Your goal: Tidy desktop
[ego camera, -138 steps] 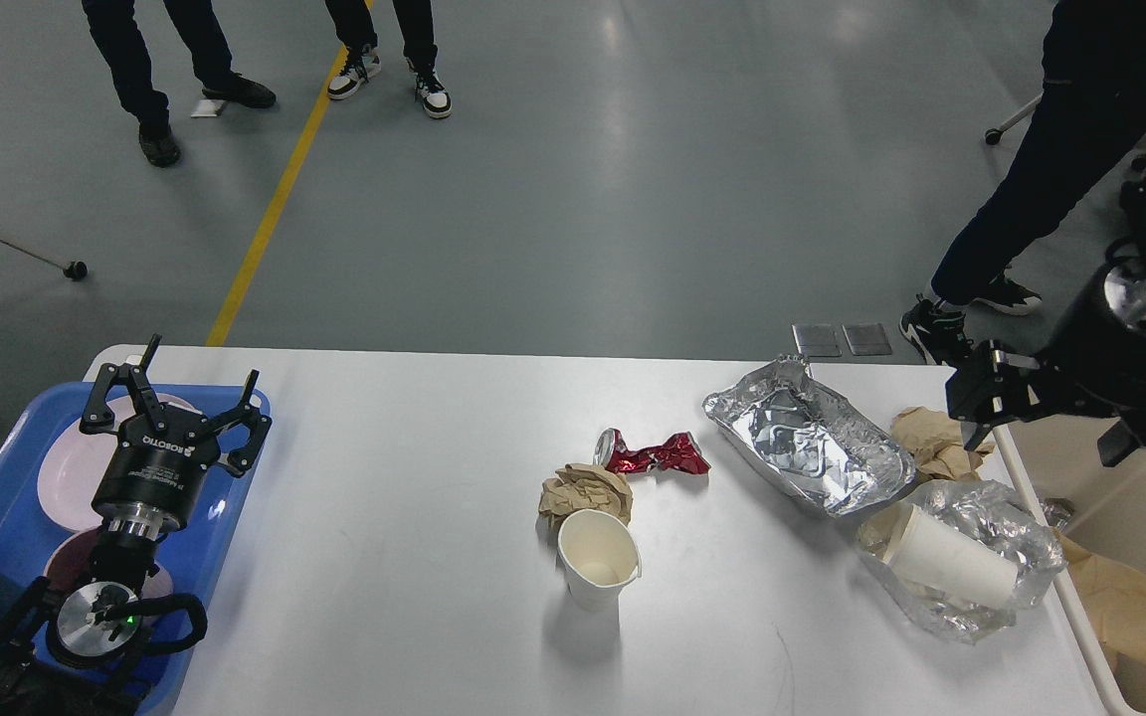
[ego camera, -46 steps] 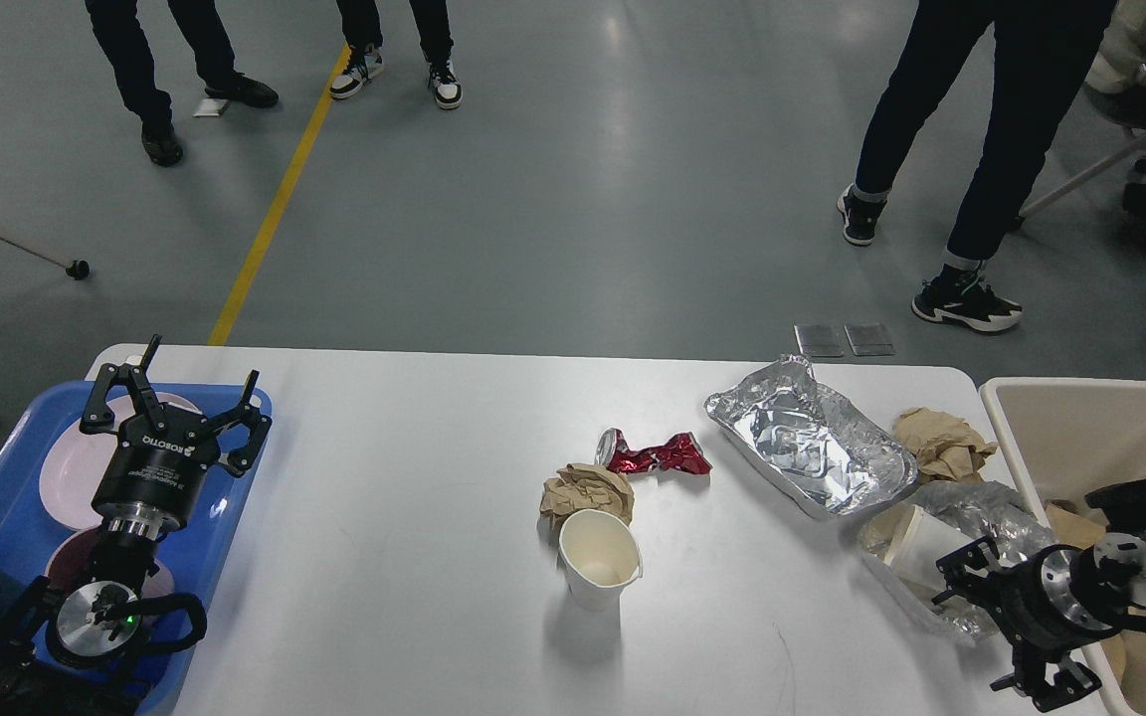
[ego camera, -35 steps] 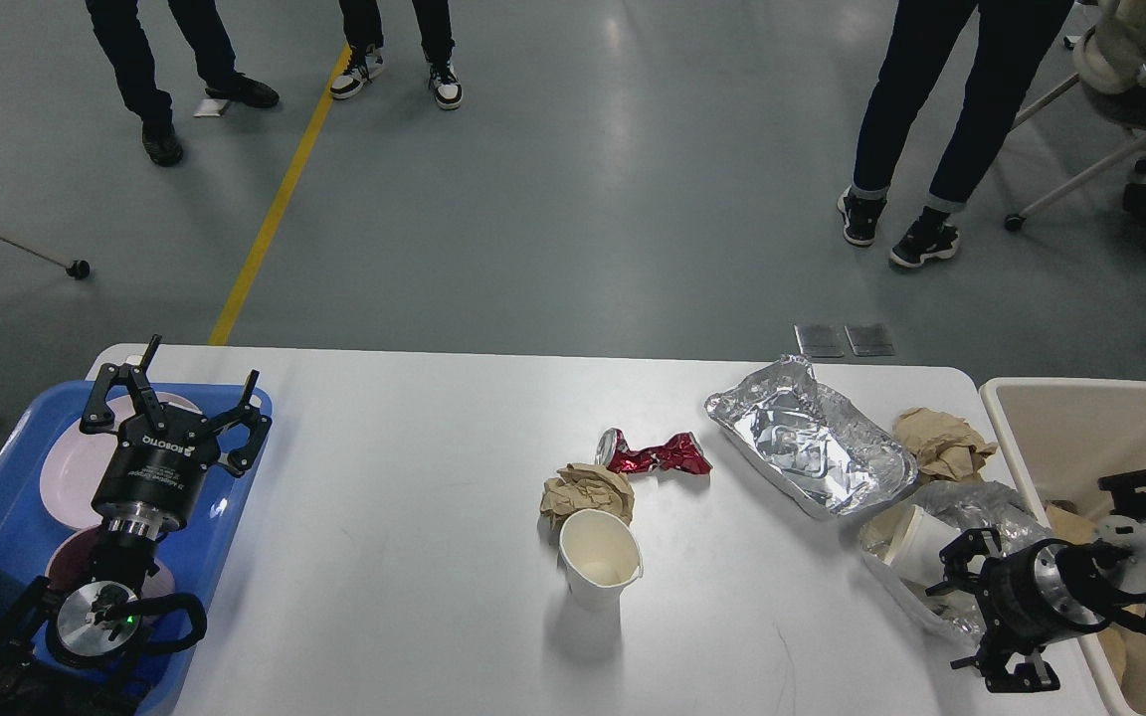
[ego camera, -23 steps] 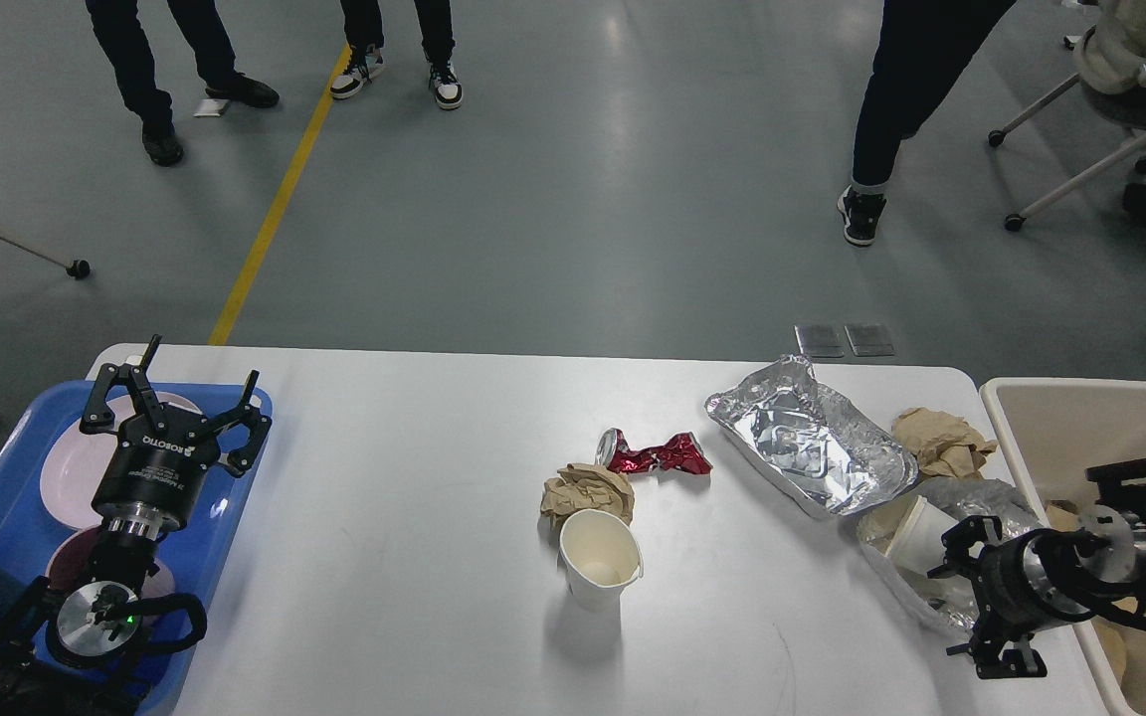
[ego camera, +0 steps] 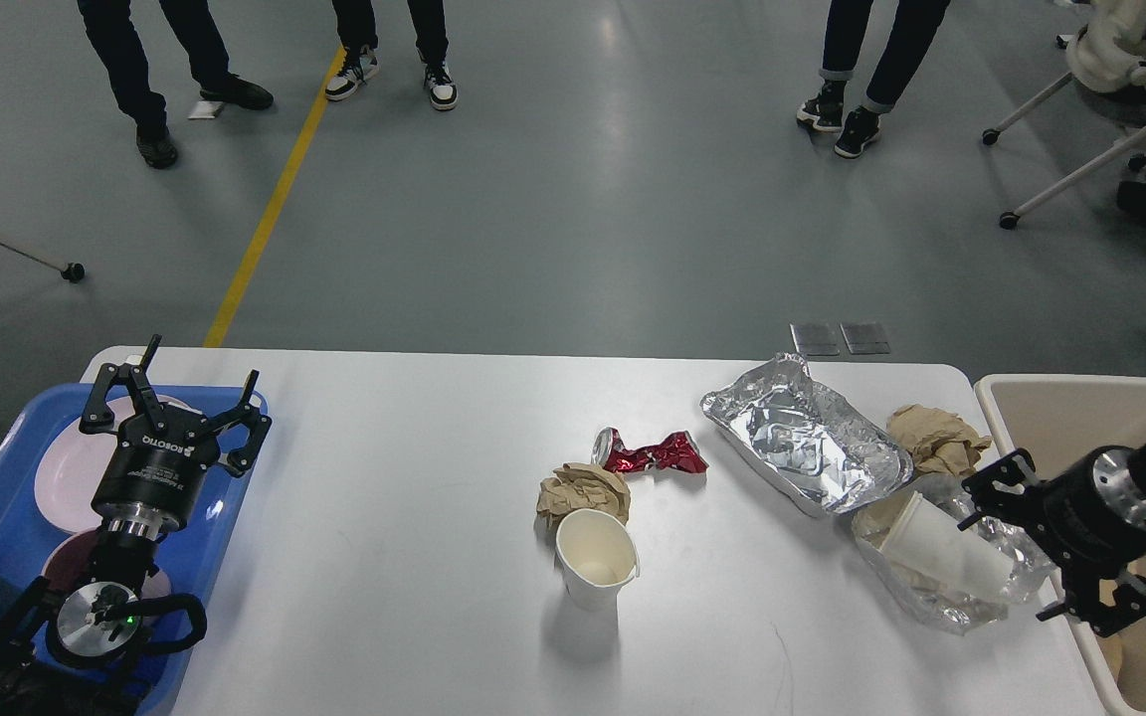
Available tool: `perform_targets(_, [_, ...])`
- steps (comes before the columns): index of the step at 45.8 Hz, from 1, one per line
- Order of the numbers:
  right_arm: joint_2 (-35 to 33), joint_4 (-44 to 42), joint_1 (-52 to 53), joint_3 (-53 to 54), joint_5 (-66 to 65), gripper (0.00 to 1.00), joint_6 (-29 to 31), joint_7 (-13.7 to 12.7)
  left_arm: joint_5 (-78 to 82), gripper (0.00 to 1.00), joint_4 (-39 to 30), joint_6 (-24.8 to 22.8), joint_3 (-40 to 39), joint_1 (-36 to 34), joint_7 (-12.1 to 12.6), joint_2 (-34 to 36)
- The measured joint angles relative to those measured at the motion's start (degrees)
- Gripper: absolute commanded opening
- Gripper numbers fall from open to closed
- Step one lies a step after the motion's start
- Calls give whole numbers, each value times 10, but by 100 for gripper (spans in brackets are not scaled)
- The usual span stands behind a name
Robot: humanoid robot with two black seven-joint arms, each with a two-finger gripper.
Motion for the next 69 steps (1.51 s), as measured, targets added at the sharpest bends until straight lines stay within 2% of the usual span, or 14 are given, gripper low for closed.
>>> perform_targets(12, [30,86,217,-26,-177,98,155,2,0,96,0,0,0,0,0,0])
perform_targets(28, [51,172,392,-34,-240,98,217,-1,0,96,0,0,0,0,-1,0])
perform_targets(34, [68,176,418,-31,-242,97,213,0,0,96,0,0,0,0,-1,0])
perform_targets(36, [69,176,419,-29,-242,83,207,0,0,96,0,0,0,0,-1,0])
perform_targets(37, [70,176,420,-28,-241,80,201,0,0,96,0,0,0,0,-1,0])
perform_targets(40, [68,176,420,-24,-233,87,154,1,0,96,0,0,0,0,-1,0])
perform_targets(45, [67,177,397,-24,-243,87,50,4,0,96,0,0,0,0,-1,0])
perform_targets(50, [69,177,371,-21,-312,84,32,16,0,96,0,0,0,0,-1,0])
perform_targets(53, [71,177,353,-14,-375,84,32,45,0,96,0,0,0,0,-1,0])
perform_targets(56, [71,176,337,-10,-440,83,33,108,0,96,0,0,0,0,-1,0])
perform_targets(62, [70,173,309,-10,-592,82,33,261,0,96,0,0,0,0,-1,0])
perform_targets(63, [71,172,302,-11,-613,81,32,277,0,96,0,0,0,0,-1,0])
perform_targets(65, [75,167,284,-11,-650,81,29,299,0,96,0,0,0,0,-1,0])
perform_targets(69, [86,151,236,-9,-695,81,18,311,0,96,0,0,0,0,-1,0])
